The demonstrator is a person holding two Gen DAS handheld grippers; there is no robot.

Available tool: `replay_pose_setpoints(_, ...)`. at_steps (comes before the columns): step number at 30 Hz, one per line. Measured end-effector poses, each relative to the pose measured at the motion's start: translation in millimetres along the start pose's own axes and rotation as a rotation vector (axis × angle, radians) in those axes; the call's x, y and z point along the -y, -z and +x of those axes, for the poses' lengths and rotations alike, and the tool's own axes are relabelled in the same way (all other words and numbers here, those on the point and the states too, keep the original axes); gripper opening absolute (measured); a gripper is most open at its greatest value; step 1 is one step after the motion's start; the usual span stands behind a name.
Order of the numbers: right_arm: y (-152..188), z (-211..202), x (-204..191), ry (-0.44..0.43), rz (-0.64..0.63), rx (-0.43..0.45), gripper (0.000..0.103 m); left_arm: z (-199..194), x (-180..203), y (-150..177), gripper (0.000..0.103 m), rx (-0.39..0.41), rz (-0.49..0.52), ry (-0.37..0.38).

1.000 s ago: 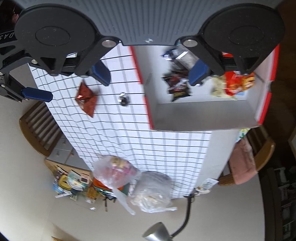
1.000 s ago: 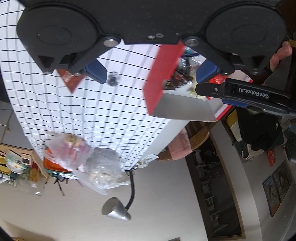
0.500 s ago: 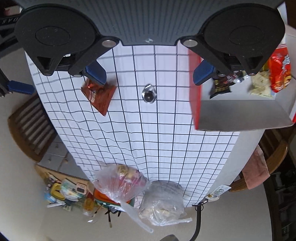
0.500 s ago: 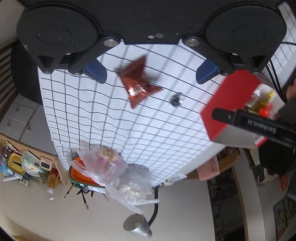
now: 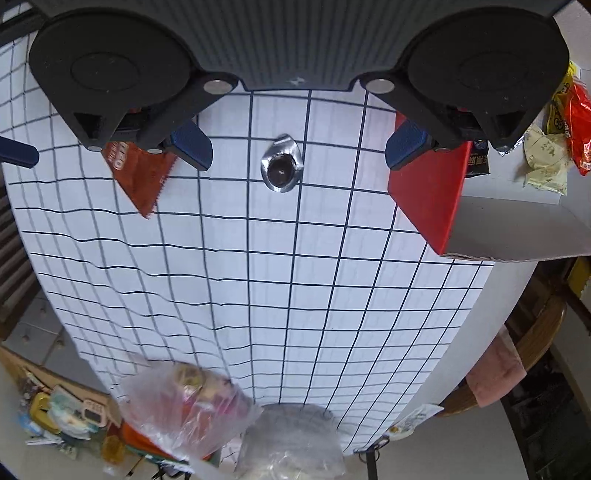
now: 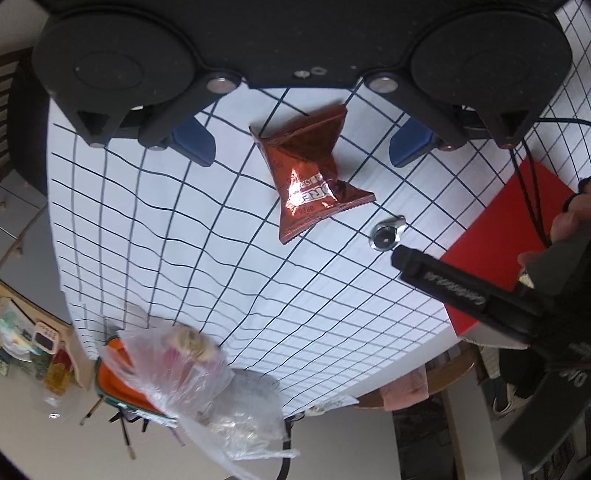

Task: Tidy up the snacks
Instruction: 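Move both grippers back toward the brown Oreo bag and silver-wrapped chocolate, then grasp the silver-wrapped chocolate with the left gripper while the right grasps the Oreo bag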

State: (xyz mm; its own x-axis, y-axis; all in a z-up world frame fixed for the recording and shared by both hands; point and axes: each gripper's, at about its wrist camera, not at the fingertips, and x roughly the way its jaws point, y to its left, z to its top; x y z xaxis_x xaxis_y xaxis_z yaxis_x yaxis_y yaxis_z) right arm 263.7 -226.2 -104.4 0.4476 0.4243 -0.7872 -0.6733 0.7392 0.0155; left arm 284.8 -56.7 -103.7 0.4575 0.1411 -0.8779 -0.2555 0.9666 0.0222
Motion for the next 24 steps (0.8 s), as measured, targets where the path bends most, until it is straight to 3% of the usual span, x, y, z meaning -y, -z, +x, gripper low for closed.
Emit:
replay_pose_setpoints(5,-5.3,19.6,1.8,-0.004,-0.032,-0.016,0.099,28.1,2.6,-8.0,0.098,-0.059,-0.009,-0.021)
replay_pose_setpoints(12,-11.8,43.7,2.9,-0.012,-0.057,-0.039,0.093,54.4,5.4,-11.0,0.088,-0.108,-0.022,-0.035)
replay_pose_setpoints(17,-15.6,53.0,1.3,-0.012,-0.073,-0.037,0.088,66.5,1.2,-14.4,0.072,-0.143,-0.036,-0.025)
replay_pose_setpoints(24,-15.6,60.6,2.8,-0.019,-0.074,-0.042,0.078,74.0,-0.3,-15.4,0.065,-0.153,-0.040,-0.013)
